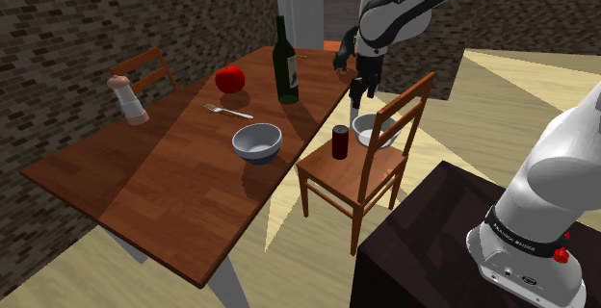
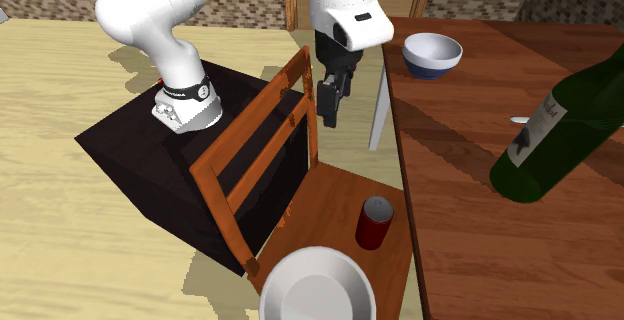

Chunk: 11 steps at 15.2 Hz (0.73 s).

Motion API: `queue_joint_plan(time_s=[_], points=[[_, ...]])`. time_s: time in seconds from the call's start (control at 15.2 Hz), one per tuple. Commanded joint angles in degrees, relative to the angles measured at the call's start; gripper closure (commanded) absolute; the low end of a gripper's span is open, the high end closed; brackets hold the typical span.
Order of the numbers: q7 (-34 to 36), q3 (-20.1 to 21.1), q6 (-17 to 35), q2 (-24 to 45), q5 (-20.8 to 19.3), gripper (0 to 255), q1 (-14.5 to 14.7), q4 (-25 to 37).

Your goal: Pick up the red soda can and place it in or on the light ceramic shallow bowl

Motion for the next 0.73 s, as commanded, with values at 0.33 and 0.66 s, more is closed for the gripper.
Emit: queue_joint_plan(time_s=[0.33,0.66], points=[[-3.8,-1.0,7.5,16.0,1.6,0,-0.5,7.5],[-6.2,-0.8,10.6,27.5,3.1,0,-1.3,15.1]])
